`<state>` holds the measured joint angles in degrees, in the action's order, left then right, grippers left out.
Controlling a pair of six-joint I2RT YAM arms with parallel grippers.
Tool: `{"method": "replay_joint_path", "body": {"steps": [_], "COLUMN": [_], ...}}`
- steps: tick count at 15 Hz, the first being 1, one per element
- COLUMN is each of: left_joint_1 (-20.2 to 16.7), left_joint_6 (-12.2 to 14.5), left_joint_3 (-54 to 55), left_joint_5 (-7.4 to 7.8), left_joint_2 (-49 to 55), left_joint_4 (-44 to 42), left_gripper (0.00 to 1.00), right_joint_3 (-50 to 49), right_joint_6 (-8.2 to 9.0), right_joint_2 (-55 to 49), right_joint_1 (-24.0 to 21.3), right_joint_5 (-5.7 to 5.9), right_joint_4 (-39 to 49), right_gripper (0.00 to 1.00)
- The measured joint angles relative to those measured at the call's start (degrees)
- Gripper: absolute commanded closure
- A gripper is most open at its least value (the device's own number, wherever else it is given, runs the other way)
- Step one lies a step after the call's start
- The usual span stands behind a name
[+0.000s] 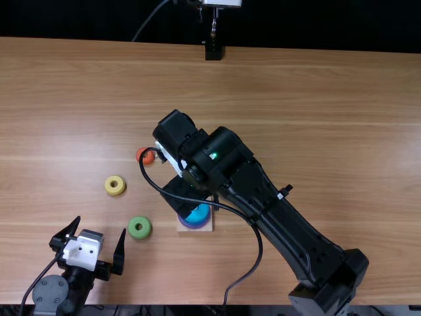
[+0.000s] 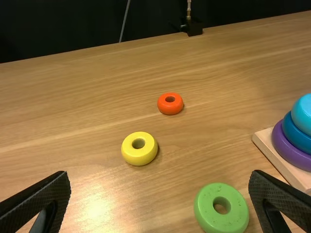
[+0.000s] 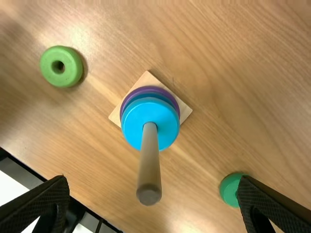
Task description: Build the Hanoi tower: stack the rings onto the peg from bottom to top in this color order: purple, dark blue, light blue, dark green, light green, yellow, orange.
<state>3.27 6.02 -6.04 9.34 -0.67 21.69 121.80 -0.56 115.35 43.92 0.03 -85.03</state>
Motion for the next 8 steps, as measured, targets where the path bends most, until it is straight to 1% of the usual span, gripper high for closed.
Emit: {"method": "replay_joint_path", "body": {"steps": [2, 3, 5, 6, 7, 8], "left_joint_1": [0.0, 0.0, 0.0, 0.0, 0.0, 0.0], "left_joint_6": [0.0, 0.0, 0.0, 0.0, 0.0, 0.0], "left_joint_3": [0.0, 0.0, 0.0, 0.0, 0.0, 0.0], "left_joint_5": [0.02, -0.02, -0.02, -0.02, -0.02, -0.04], "left_joint_2": [0.0, 0.0, 0.0, 0.0, 0.0, 0.0], "left_joint_4": [0.0, 0.0, 0.0, 0.0, 0.0, 0.0], "left_gripper": [0.00, 0.00, 0.00, 0.00, 0.00, 0.00], "right_joint_3": [0.0, 0.0, -0.3, -1.9, -4.4, -7.1], "right_joint_6": [0.07, 0.61, 3.30, 4.59, 5.97, 7.30], "right_joint_2": [0.0, 0.0, 0.0, 0.0, 0.0, 0.0], "right_joint_1": [-1.8, -3.9, -9.4, -11.8, -13.5, -15.0], "right_joint_5": [-0.02, -0.02, 0.04, 0.22, 0.42, 0.96], "right_joint_4": [0.0, 0.1, 0.2, 0.2, 0.3, 0.1], "right_gripper": [0.00, 0.00, 0.00, 0.00, 0.00, 0.00]}}
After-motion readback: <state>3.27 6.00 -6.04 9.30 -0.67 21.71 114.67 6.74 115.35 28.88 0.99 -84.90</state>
